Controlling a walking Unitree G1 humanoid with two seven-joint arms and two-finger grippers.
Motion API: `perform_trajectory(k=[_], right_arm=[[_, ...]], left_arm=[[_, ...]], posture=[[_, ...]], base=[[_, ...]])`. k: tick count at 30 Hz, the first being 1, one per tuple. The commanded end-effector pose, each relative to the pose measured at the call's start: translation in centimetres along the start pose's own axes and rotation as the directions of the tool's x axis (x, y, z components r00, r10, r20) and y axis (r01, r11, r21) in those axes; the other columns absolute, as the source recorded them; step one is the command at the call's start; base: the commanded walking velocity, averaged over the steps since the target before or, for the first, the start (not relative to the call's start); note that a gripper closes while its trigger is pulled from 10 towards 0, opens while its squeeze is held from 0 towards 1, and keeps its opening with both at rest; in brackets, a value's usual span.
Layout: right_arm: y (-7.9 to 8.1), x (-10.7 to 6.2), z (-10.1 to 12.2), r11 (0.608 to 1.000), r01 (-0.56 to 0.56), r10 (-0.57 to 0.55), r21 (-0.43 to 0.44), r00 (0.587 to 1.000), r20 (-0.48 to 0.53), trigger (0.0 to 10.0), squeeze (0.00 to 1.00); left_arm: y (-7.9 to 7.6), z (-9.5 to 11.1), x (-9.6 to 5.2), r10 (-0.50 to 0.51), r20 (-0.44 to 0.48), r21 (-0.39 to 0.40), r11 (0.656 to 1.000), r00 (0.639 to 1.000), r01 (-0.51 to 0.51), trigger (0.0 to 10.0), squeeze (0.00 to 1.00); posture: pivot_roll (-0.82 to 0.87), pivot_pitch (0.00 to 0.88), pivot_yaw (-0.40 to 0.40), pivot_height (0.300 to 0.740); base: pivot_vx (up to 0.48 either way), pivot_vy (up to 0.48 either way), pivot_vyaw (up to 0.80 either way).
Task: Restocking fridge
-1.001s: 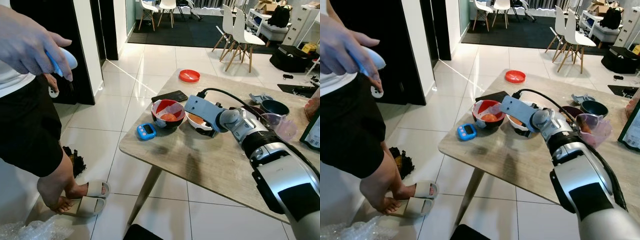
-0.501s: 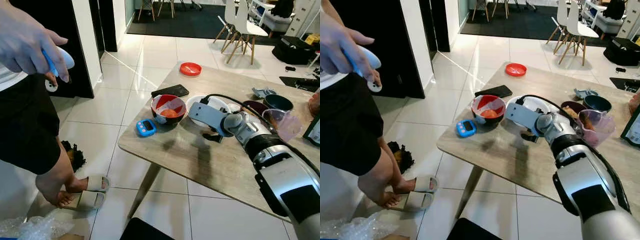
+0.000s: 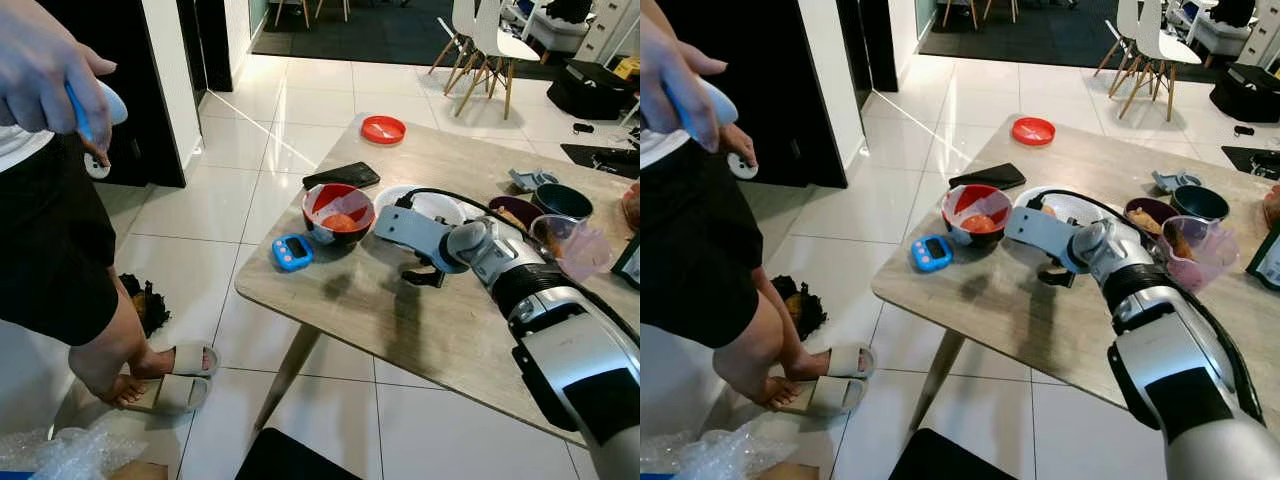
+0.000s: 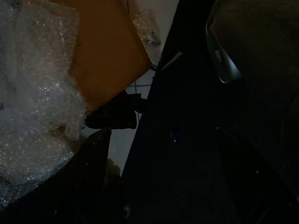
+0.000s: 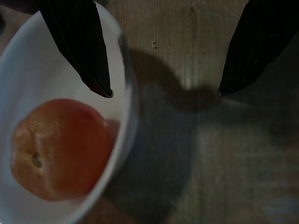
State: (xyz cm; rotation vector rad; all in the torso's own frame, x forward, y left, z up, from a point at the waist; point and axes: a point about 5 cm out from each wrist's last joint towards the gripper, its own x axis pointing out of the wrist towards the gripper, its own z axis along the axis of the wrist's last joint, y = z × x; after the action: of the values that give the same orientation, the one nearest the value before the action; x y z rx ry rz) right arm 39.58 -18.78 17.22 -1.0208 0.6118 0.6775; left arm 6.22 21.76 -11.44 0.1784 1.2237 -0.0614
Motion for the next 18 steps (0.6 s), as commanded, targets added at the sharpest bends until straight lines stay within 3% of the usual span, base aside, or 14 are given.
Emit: perform_trajectory(k=[1,3,4,6,8,9,10,11,12,18], right_arm=[[0.9,0.4,-1.2,0.998,-0.066,0.066,0.004,0.996,-0.053,10.0,0.00],[0.8,0.2,-1.2,0.996,-0.090,0.090,-0.006,0.994,-0.063,10.0,0.00],[0.7,0.0,-1.2,0.995,-0.100,0.099,-0.014,0.993,-0.066,0.6,0.00],[0.6,-0.1,-1.1,0.995,-0.103,0.101,-0.018,0.993,-0.066,0.2,0.00],[0.6,-0.1,-1.1,0.994,-0.104,0.102,-0.024,0.993,-0.066,0.2,0.00],[0.5,-0.2,-1.1,0.995,-0.094,0.092,-0.025,0.994,-0.065,6.6,0.00],[0.5,-0.2,-1.1,0.995,-0.094,0.092,-0.025,0.994,-0.065,6.6,0.00],[0.4,-0.2,-1.2,0.995,-0.095,0.092,-0.029,0.993,-0.069,9.3,0.00],[0.3,-0.3,-1.3,0.995,-0.098,0.096,-0.031,0.993,-0.074,10.0,0.00],[0.2,-0.8,-1.6,0.989,-0.142,0.137,-0.051,0.986,-0.091,10.0,0.00]], left_arm=[[-3.5,-1.8,-0.1,-0.116,-0.070,0.023,0.993,0.991,0.118,10.0,0.00],[-3.6,-1.8,-0.1,-0.118,-0.071,0.023,0.993,0.990,0.120,10.0,0.00],[-3.6,-1.8,-0.1,-0.119,-0.071,0.022,0.992,0.990,0.121,10.0,0.00],[-3.7,-1.8,-0.1,-0.119,-0.071,0.022,0.992,0.990,0.121,10.0,0.00],[-3.7,-1.7,-0.1,-0.120,-0.070,0.022,0.992,0.990,0.122,10.0,0.00],[-3.7,-1.7,-0.1,-0.120,-0.069,0.022,0.992,0.990,0.122,10.0,0.00],[-3.7,-1.7,-0.1,-0.120,-0.069,0.022,0.992,0.990,0.122,10.0,0.00],[-3.8,-1.6,-0.1,-0.121,-0.068,0.022,0.992,0.990,0.122,10.0,0.00],[-3.8,-1.6,-0.1,-0.121,-0.067,0.022,0.992,0.990,0.123,10.0,0.00],[-3.9,-1.3,0.0,-0.123,-0.060,0.022,0.992,0.991,0.124,10.0,0.00]], posture=[[-0.04,0.116,-0.090,0.740],[-0.04,0.116,-0.091,0.740],[-0.04,0.113,-0.091,0.740],[-0.04,0.113,-0.091,0.740],[-0.04,0.110,-0.092,0.740],[-0.04,0.109,-0.092,0.740],[-0.04,0.109,-0.092,0.740],[-0.04,0.108,-0.093,0.740],[-0.04,0.108,-0.094,0.740],[-0.05,0.100,-0.094,0.740]], base=[[0.000,0.000,0.00],[0.000,0.000,0.00],[0.000,0.000,0.00],[0.000,0.000,0.00],[0.000,0.000,0.00],[0.000,0.000,0.00],[0.000,0.000,0.00],[0.000,0.000,0.00],[0.000,0.000,0.00],[0.000,0.000,0.00]])
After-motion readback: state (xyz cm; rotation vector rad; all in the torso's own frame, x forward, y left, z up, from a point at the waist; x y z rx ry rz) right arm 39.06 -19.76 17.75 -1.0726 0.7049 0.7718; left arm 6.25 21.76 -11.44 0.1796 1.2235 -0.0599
